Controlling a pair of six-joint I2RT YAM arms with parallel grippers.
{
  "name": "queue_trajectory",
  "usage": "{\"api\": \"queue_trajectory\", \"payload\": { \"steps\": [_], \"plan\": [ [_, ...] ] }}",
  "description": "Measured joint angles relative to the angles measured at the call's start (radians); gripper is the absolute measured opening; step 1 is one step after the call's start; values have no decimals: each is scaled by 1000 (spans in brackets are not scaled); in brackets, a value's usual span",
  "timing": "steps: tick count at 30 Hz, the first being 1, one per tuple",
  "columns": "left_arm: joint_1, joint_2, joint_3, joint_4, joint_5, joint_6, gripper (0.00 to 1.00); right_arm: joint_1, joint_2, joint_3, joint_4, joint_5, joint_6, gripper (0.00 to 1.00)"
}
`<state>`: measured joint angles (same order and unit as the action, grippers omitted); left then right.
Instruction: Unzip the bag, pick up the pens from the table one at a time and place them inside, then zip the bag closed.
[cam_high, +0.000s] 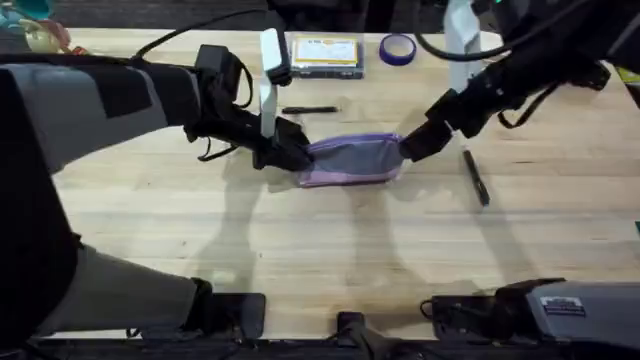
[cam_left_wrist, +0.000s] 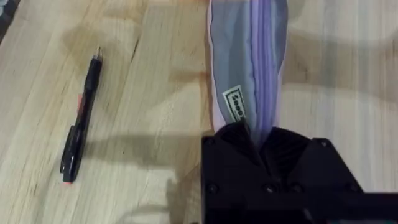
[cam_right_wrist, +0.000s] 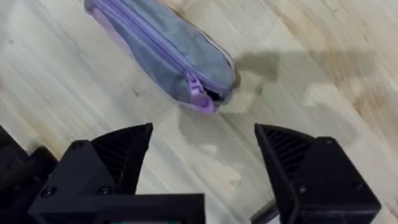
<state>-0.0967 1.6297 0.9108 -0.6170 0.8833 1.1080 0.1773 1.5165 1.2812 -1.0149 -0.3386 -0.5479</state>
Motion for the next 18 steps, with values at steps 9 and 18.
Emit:
{"api": "queue_trajectory", "payload": {
  "steps": [9, 18],
  "plan": [
    [0, 0, 0, 0, 0, 0, 42, 46, 64, 0, 43, 0, -25, 944],
    [0, 0, 0, 0, 0, 0, 42, 47, 82, 0, 58, -4, -37, 738]
  ]
}}
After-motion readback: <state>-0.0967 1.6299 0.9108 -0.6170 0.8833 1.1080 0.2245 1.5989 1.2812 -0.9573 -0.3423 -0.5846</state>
